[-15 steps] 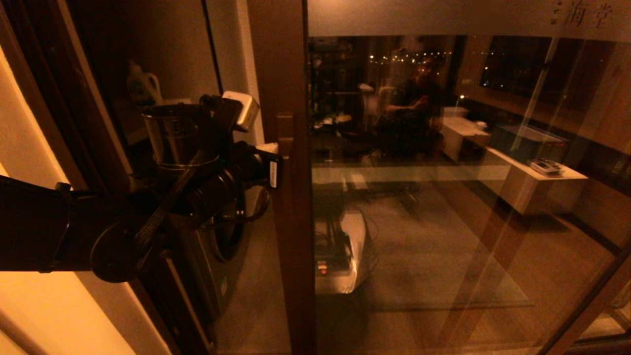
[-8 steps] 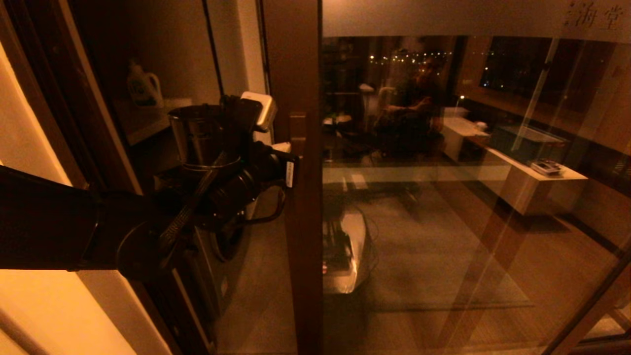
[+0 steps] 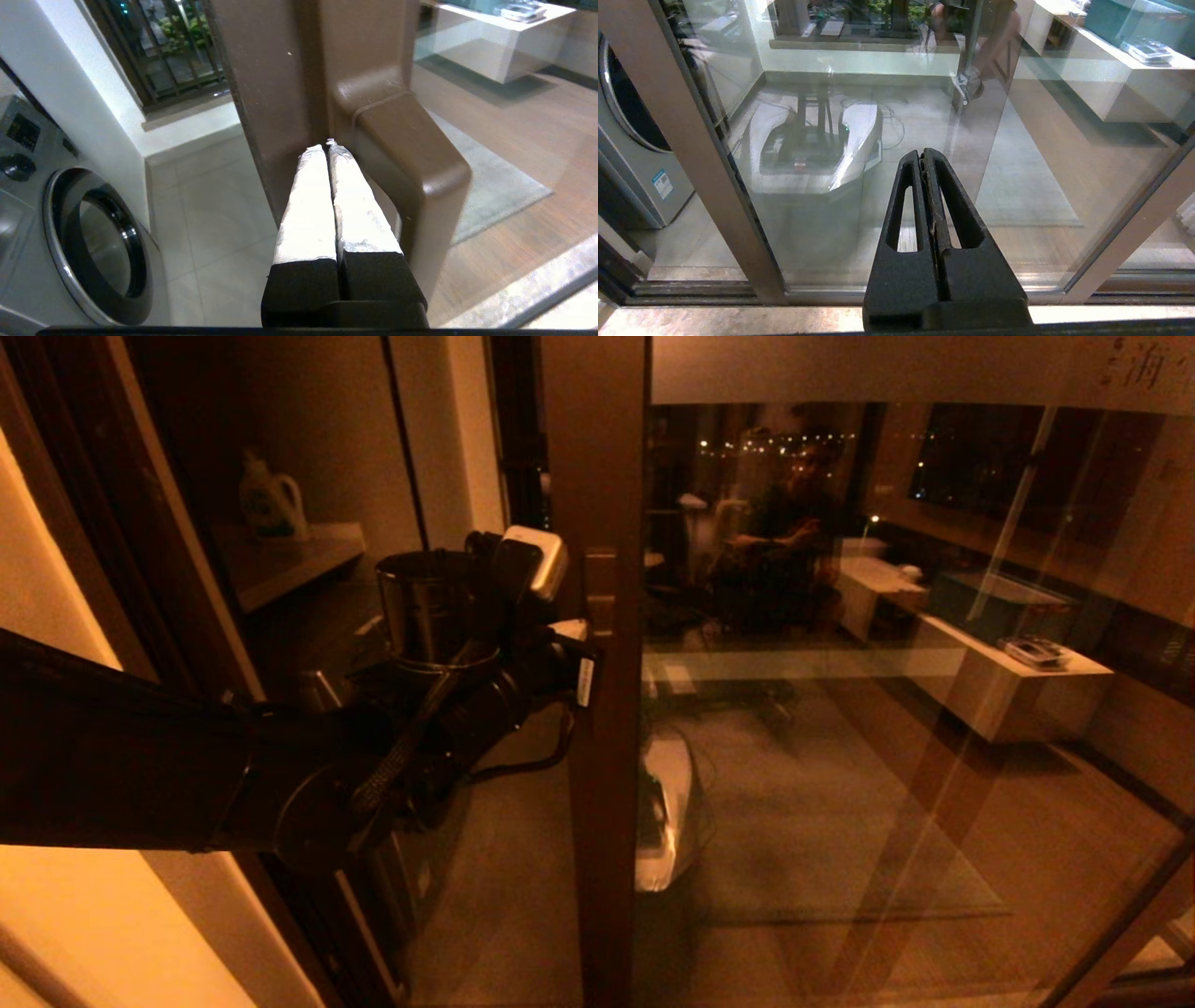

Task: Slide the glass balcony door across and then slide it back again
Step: Open the slid door

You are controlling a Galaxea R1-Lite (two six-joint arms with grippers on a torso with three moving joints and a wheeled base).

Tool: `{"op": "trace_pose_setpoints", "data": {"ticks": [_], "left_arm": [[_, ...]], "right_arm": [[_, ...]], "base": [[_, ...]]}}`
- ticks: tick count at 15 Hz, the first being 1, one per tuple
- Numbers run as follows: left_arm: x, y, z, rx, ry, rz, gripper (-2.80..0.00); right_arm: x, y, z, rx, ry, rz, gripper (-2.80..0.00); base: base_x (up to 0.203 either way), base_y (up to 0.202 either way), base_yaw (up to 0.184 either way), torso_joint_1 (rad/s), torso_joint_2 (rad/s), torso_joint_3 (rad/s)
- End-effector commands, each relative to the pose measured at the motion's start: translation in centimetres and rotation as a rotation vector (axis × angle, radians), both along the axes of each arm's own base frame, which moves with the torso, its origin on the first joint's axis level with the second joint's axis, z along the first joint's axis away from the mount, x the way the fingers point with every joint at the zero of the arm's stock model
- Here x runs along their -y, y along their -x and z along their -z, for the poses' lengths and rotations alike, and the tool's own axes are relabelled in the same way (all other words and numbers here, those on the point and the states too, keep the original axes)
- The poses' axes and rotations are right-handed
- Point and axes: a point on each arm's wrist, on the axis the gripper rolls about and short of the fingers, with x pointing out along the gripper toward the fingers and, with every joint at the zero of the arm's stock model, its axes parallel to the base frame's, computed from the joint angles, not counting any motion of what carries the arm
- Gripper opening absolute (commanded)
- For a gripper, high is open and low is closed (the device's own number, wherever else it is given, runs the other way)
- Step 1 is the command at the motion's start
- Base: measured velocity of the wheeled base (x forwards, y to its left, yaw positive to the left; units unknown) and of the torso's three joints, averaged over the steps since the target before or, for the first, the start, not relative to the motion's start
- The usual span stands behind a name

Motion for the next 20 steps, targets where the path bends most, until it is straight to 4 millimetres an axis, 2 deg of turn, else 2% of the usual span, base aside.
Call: {"op": "trace_pose_setpoints", "data": {"ticks": [1,4,9,17,20], "left_arm": [[1.3,-0.7,0.4,0.003,0.003,-0.018,-2.8],[3.2,-0.7,0.4,0.016,0.015,-0.025,-2.8],[4.4,0.1,0.8,0.01,0.008,0.01,-2.8],[7.8,1.6,1.3,0.013,0.011,0.07,-2.8],[8.0,1.5,1.7,0.007,0.005,0.04,-2.8]], "right_arm": [[0.0,0.0,0.0,-0.001,0.0,-0.001,-2.8],[0.0,0.0,0.0,-0.001,0.0,0.0,-2.8],[0.0,0.0,0.0,-0.001,0.0,-0.001,-2.8],[0.0,0.0,0.0,-0.001,0.0,0.0,-2.8],[0.0,0.0,0.0,-0.001,0.0,-0.001,-2.8]], "base": [[0.0,0.0,0.0,0.0,0.0,0.0],[0.0,0.0,0.0,0.0,0.0,0.0],[0.0,0.0,0.0,0.0,0.0,0.0],[0.0,0.0,0.0,0.0,0.0,0.0],[0.0,0.0,0.0,0.0,0.0,0.0]]}}
